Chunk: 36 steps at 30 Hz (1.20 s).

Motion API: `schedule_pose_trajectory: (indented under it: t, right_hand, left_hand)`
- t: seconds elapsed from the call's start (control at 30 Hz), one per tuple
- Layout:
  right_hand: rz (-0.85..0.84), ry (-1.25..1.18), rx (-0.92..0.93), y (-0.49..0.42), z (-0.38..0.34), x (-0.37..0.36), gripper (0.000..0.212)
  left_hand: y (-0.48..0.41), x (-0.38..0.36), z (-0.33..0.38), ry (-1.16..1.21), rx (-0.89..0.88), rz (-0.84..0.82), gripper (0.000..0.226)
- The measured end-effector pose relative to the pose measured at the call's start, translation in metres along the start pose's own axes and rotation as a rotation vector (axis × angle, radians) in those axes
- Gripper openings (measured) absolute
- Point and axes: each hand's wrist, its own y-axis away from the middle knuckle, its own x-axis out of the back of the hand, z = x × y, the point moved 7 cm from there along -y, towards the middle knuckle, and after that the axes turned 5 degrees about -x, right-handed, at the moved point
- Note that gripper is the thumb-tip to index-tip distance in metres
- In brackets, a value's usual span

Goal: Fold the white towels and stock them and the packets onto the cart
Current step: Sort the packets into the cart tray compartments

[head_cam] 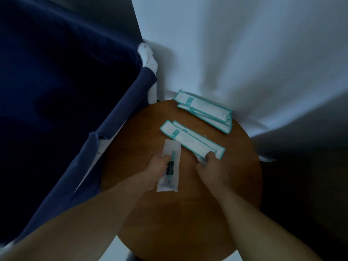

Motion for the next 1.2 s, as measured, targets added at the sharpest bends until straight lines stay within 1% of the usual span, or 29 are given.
schedule_pose_trajectory:
  t: [0.1,0.23,0.3,0.43,0.5,0.67,0.73,0.8,0.83,0.87,0.9,0.97,1.0,1.13,1.2]
  right_hand:
    - [-0.017,-0.058,0.002,0.013,-0.004,0.010,0.029]
    - [-0.044,-0.347,-0.037,0.028,-0.010,0.019,0.021]
    - [-0.065,-0.411,-0.048,0.032,-0.016,0.025,0.010]
    - [0.009,-0.593,-0.089,0.050,-0.028,0.053,0.007]
    - [0.057,-0.678,-0.085,0.063,-0.035,0.069,0.002]
    - [0.101,-0.883,-0.037,0.108,-0.055,0.109,0.021]
    - [0.136,-0.868,-0.013,0.127,-0.058,0.127,0.017]
    - [0.173,-0.847,0.004,0.147,-0.062,0.148,0.030]
    - [0.195,-0.896,0.017,0.159,-0.066,0.159,0.027]
    - [0.224,-0.933,0.030,0.173,-0.071,0.171,0.020]
    - [0.261,-0.963,0.040,0.184,-0.073,0.183,0.015]
    - [0.342,-0.978,0.084,0.210,-0.077,0.209,0.013]
    - [0.383,-0.966,0.109,0.223,-0.077,0.223,0.014]
    - [0.515,-0.893,0.176,0.266,-0.065,0.269,0.019]
    - [0.585,-0.855,0.188,0.287,-0.054,0.292,0.020]
  left_hand:
    - [0.014,0.000,0.011,-0.006,-0.014,-0.011,0.019]
    - [0.033,0.005,0.032,0.024,-0.017,-0.002,0.019]
    - [0.043,0.010,0.041,0.059,-0.034,-0.022,0.017]
    - [0.063,0.024,0.060,0.047,-0.138,-0.112,0.022]
    - [0.071,0.034,0.071,0.031,-0.211,-0.128,0.024]
    - [0.101,0.060,0.107,-0.024,-0.407,-0.122,0.021]
    - [0.117,0.061,0.123,0.002,-0.470,-0.179,0.018]
    - [0.138,0.059,0.138,0.030,-0.517,-0.250,0.012]
    - [0.149,0.057,0.145,0.034,-0.536,-0.277,0.009]
    - [0.160,0.055,0.152,0.035,-0.554,-0.305,0.010]
    - [0.170,0.052,0.159,0.028,-0.575,-0.328,0.013]
    - [0.188,0.047,0.173,0.003,-0.629,-0.363,0.022]
    - [0.195,0.043,0.180,-0.002,-0.653,-0.377,0.023]
    - [0.239,0.020,0.208,-0.011,-0.747,-0.444,0.011]
    - [0.264,0.002,0.217,0.000,-0.773,-0.497,0.015]
